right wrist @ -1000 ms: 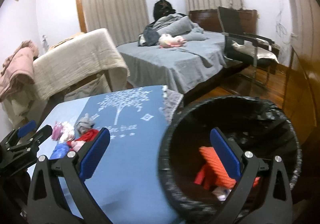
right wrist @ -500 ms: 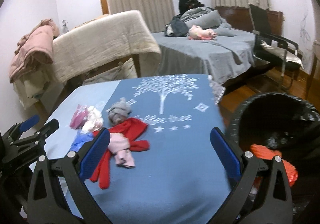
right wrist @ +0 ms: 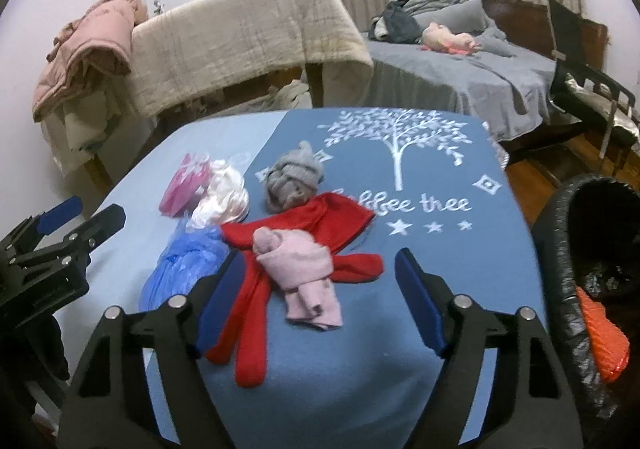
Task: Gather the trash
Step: 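Move both tools back over the remaining trash on the table, then grasp the pink sock with the right tool while the left tool grasps the blue plastic bag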
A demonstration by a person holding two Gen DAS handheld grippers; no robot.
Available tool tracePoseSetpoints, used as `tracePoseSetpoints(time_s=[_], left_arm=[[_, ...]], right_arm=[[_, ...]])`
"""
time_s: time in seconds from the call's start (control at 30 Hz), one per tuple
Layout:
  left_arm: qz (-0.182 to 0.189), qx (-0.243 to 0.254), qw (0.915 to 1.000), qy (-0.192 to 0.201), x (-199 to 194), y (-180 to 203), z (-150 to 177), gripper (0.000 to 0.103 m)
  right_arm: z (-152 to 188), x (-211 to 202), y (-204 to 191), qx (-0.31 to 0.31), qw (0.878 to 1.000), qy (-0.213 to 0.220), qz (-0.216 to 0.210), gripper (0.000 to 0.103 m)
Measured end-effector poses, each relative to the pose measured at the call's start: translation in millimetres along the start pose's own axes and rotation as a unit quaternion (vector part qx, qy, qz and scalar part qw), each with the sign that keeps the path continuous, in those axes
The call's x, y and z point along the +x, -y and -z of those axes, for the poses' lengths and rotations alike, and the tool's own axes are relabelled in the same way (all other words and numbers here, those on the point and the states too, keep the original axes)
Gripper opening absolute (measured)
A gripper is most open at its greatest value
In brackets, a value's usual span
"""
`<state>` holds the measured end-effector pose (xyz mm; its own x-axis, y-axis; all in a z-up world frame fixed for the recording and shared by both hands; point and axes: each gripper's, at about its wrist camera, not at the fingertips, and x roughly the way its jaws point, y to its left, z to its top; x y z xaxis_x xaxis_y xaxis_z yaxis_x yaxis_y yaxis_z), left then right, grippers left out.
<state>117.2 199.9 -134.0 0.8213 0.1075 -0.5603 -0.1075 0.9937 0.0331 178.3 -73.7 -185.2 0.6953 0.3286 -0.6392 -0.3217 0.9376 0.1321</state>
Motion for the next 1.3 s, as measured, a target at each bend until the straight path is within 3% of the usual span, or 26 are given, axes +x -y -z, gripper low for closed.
tracePoseSetpoints(time_s=[0.1, 0.33, 0.57, 1.0, 1.3], left_arm=[[-0.002, -0.002, 1.0000, -0.002, 1.4, -1.2, 1.1, 0.089], [-0.003, -0.008, 0.9999, -0.006, 4.3, -4.0, 3.7, 0.089], [-0.001, -0.008, 0.9999, -0.009, 4.6, -3.3, 4.9, 0.089], [0.021, 0.000, 0.9998, -0.006, -3.7, 14.5, 3.3, 0.089], [0.042, 0.007, 0.9986, -0.030, 5.2, 38.2, 16.2, 0.087]], right_arm=[[1.4, 8.7, -5.2, -0.006, 1.000, -0.013, -0.012, 0.060], [2.3, 25.0, -13.2, -0.013, 0.999, -0.037, -0.021, 0.057], [2.1, 30.3, -8.6, 0.000, 0.998, -0.052, -0.032, 0.038], [-2.4, -10.2, 10.8, 0.011, 0.999, -0.011, -0.030, 0.037], [7.9, -26.0, 33.2, 0.018, 1.000, -0.009, -0.004, 0.037]])
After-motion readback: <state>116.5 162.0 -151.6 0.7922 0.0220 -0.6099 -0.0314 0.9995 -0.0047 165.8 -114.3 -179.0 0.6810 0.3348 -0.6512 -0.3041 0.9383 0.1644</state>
